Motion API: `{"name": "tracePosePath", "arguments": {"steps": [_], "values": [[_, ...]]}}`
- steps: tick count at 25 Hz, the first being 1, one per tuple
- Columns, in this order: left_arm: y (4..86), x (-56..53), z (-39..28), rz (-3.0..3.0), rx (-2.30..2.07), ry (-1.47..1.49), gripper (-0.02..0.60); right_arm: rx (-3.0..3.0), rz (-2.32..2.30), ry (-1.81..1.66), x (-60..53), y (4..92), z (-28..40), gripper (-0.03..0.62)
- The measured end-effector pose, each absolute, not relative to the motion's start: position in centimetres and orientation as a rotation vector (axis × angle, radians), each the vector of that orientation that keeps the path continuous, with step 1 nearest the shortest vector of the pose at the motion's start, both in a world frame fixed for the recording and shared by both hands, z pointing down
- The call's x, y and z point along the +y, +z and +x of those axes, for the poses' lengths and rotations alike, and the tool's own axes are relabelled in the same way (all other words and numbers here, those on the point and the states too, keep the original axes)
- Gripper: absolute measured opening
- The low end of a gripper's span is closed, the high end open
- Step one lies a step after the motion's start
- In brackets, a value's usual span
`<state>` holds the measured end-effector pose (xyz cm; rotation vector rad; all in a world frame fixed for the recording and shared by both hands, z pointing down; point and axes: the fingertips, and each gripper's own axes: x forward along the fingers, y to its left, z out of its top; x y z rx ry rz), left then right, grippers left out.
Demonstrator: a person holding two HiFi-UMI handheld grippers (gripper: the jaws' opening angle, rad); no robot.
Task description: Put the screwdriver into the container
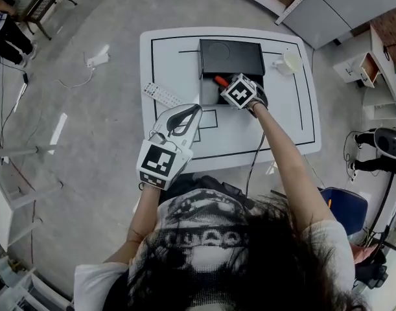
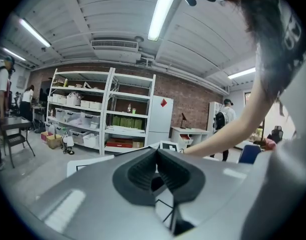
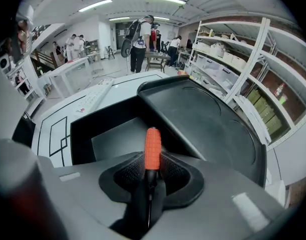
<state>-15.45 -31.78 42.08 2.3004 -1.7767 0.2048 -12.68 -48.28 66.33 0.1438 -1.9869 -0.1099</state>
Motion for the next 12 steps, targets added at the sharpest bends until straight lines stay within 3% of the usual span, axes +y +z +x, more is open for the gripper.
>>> {"name": "tracePosePath", "arguments": {"steps": [8,12], "values": [[42.7,-31.8,-16.7,2.261,-1.818,0.213,0.0,-2.035,0.178,0.043,-48.8,66.7,-12.3,0.101],[42.5,-31.6,-17.1,2.257,-1.826,0.216,0.0,-2.021,0.2,0.072,-48.9,66.5,-12.0,0.139]]}}
